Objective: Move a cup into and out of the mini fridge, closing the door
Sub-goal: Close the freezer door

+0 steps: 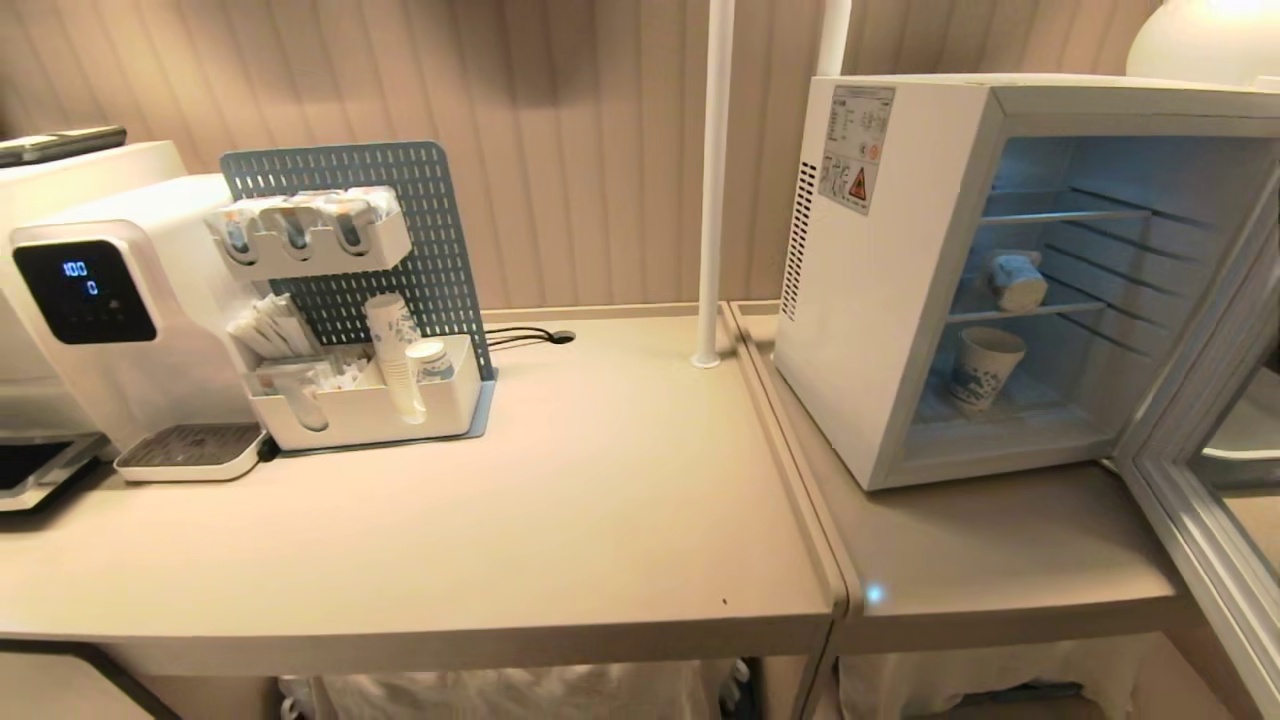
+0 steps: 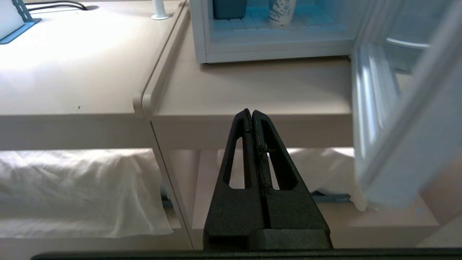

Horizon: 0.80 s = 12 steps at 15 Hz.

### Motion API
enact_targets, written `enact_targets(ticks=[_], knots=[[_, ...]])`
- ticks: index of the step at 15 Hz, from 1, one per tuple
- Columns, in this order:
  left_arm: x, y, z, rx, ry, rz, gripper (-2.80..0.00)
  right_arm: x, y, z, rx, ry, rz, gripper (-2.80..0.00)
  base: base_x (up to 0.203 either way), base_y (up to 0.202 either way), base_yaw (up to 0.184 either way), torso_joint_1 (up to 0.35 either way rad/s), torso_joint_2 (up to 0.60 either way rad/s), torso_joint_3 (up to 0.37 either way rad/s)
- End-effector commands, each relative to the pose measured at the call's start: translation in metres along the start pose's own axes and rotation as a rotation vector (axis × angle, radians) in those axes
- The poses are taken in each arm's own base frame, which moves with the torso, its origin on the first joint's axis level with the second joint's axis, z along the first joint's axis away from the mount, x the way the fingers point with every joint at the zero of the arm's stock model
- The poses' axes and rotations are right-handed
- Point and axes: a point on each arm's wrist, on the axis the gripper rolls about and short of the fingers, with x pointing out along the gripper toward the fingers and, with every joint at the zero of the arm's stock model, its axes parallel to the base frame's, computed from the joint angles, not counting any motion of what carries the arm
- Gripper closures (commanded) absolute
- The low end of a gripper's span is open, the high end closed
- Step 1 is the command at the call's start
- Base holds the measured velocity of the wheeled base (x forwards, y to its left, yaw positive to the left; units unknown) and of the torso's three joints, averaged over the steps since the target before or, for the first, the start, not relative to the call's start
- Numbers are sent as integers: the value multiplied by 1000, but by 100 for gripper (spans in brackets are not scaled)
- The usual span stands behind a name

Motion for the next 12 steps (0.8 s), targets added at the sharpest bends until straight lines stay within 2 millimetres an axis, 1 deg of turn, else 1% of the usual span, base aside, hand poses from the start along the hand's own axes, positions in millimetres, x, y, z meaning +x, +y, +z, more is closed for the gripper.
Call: enact_targets(ticks=[1, 6, 7, 12], knots=[[0, 0, 0, 0, 1, 1, 0, 0, 0, 0, -1, 2, 1, 0, -192, 0, 0, 2, -11, -1], [0, 0, 0, 0, 1, 1, 0, 0, 0, 0, -1, 2, 1, 0, -191, 0, 1, 0, 4, 3], [0, 0, 0, 0, 1, 1, 0, 0, 0, 0, -1, 1, 1, 0, -127, 0, -2, 2, -7, 2], [0, 0, 0, 3, 1, 0, 0, 0, 0, 0, -1, 2, 1, 0, 0, 0, 0, 0, 0, 0]])
